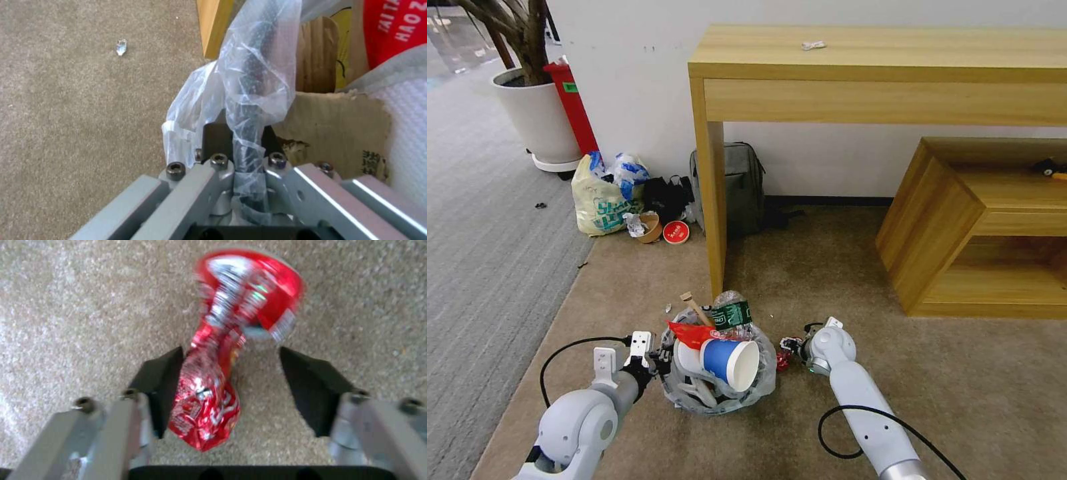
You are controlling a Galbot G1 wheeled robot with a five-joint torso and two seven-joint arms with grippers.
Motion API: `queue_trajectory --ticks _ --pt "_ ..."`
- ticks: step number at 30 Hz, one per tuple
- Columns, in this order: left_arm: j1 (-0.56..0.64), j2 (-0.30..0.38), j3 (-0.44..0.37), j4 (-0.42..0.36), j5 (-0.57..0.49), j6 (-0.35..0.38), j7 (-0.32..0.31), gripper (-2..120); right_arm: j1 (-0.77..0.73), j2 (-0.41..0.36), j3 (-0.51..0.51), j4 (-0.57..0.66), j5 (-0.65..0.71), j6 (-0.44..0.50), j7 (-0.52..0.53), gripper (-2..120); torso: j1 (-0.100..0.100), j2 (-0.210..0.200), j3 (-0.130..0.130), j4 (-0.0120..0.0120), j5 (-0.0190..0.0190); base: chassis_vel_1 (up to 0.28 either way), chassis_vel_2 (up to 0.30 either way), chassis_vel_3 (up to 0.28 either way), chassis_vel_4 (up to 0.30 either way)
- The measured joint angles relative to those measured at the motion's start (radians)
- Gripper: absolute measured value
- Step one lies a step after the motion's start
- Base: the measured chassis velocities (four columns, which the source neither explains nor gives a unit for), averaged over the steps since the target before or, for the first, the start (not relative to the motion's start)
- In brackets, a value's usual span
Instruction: Pick up the trash bin and place the garbage on the floor into it.
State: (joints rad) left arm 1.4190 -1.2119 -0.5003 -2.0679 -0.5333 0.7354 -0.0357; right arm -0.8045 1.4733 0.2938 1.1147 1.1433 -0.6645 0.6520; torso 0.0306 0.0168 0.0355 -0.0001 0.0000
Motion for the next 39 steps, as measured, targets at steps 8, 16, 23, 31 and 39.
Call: queue_trajectory --ticks 8,16,23,31,39 --pt "-0.002 -0.001 0.000 0.000 0.000 0.000 0.000 0 -0.004 -0.006 0.002 0.001 -0.036 0.011 -0.020 28 0.000 0.000 0.000 -0.0001 0.0000 0.000 0.000 0.000 0.000" --pt "-0.003 -0.001 -0.001 0.000 0.001 0.000 0.001 0 -0.061 -0.028 0.011 0.092 -0.146 0.035 -0.061 14 0.000 0.000 0.000 0.0000 0.0000 0.000 0.000 0.000 0.000" --pt "-0.008 -0.004 -0.001 0.001 0.001 0.000 0.004 0 -0.147 -0.081 0.027 0.268 -0.279 0.060 -0.127 14 0.000 0.000 0.000 -0.0001 0.0002 0.000 0.000 0.000 0.000" --pt "-0.014 -0.005 0.000 0.006 0.001 0.000 0.006 0 -0.219 -0.177 0.079 0.544 -0.357 0.087 -0.339 14 0.000 0.000 0.000 -0.0001 0.0001 0.000 0.000 0.000 0.000" --pt "-0.015 -0.012 0.000 0.010 0.001 0.000 0.007 0 -0.246 -0.303 0.105 0.744 -0.392 0.172 -0.638 14 0.000 0.000 0.000 0.0001 0.0002 0.000 0.000 0.000 0.000"
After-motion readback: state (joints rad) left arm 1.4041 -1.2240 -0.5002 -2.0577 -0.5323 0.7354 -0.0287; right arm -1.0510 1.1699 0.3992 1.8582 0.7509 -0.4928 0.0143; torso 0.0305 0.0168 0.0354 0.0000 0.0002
